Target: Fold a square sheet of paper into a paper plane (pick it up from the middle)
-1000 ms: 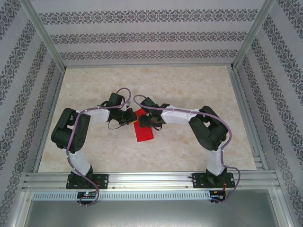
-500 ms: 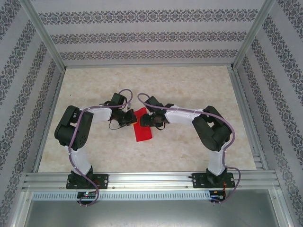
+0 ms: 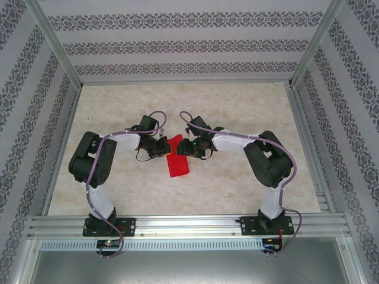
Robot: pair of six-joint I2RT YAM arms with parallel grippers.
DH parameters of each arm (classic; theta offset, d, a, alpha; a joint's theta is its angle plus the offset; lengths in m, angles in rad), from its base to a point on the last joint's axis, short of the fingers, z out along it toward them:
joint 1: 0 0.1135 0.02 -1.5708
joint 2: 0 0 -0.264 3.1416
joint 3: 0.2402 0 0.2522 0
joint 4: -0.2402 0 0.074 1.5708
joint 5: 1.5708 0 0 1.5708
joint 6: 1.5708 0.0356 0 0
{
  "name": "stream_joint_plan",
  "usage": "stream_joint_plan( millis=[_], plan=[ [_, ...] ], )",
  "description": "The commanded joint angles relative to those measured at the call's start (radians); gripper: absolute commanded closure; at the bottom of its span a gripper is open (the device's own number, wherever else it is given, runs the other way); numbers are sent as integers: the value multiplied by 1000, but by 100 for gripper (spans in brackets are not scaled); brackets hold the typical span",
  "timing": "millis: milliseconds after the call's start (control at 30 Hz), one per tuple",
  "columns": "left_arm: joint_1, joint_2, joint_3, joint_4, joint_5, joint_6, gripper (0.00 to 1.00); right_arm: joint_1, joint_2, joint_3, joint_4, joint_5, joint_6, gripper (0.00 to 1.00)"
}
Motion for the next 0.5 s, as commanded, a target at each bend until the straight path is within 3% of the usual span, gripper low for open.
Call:
stream_joint_plan(
  millis=[0, 300, 467],
  plan=[
    [-11, 14, 19, -63, -33, 26, 98, -7, 34, 29, -18, -25, -21, 54],
    [-10, -47, 74, -103, -55, -3, 84, -9, 66, 18, -23, 3, -22, 62],
    [2, -108, 42, -71, -120, -64, 83, 0, 88, 20, -46, 52, -28, 63]
  ],
)
